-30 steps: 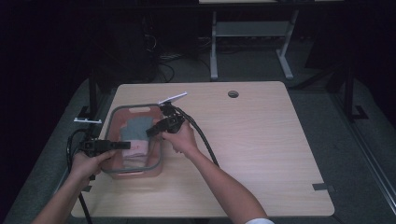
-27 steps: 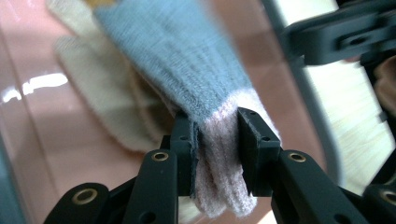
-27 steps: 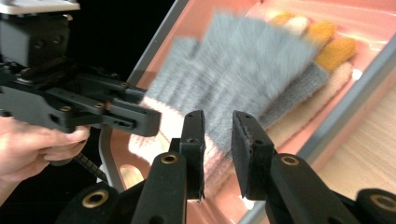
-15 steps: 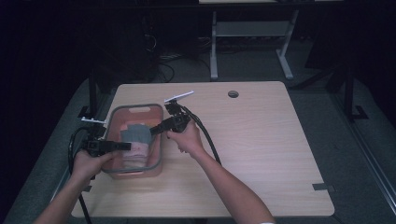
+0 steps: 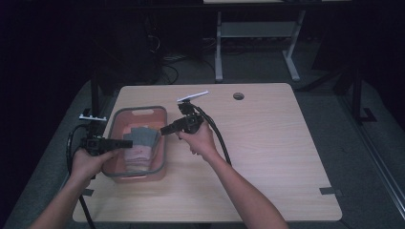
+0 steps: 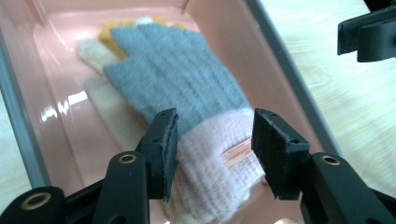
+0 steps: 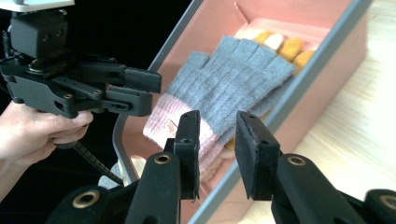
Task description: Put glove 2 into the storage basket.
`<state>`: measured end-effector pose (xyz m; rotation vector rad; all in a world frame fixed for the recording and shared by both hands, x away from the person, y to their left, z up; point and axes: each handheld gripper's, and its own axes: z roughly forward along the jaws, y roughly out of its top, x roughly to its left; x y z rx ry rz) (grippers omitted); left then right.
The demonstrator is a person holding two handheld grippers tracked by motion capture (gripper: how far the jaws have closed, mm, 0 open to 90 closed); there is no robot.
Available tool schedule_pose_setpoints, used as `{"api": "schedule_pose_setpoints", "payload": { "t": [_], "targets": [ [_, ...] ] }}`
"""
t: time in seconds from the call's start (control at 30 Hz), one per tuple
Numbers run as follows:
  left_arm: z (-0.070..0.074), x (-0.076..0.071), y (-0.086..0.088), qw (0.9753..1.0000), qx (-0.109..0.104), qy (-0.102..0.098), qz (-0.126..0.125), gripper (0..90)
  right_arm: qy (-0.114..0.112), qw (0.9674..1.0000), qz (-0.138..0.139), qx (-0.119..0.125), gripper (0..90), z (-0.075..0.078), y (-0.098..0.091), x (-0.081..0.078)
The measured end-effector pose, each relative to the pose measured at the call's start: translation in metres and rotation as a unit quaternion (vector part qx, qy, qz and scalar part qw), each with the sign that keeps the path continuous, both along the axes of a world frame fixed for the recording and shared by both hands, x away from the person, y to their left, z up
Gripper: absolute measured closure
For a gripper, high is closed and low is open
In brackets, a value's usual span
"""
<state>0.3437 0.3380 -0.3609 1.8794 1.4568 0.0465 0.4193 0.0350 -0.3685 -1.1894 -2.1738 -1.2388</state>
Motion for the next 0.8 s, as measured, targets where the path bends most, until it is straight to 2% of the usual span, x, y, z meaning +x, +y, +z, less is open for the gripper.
{"api": "schedule_pose_setpoints", "payload": {
  "t": [0.13, 0.27, 0.57, 0.8],
  "targets": [
    [0.005, 0.002, -0.002, 1.0, -0.006, 0.0, -0.003, 48.0, -0.002, 1.0, -0.006, 0.0, 68.5, 0.003, -0.01, 0.0],
    [0.007, 0.003, -0.005, 1.0, -0.003, -0.002, -0.005, 46.7, -0.005, 0.9999, -0.012, 0.003, 67.8, 0.004, -0.018, -0.001],
    [0.018, 0.006, -0.016, 0.9994, -0.025, -0.019, -0.015, 43.3, -0.009, 0.9996, -0.025, -0.002, 64.4, 0.009, -0.04, -0.004],
    [0.023, 0.008, -0.024, 0.9989, -0.032, -0.027, -0.02, 39.8, -0.01, 0.9995, -0.031, -0.006, 62.1, 0.007, -0.05, -0.006]
  ]
}}
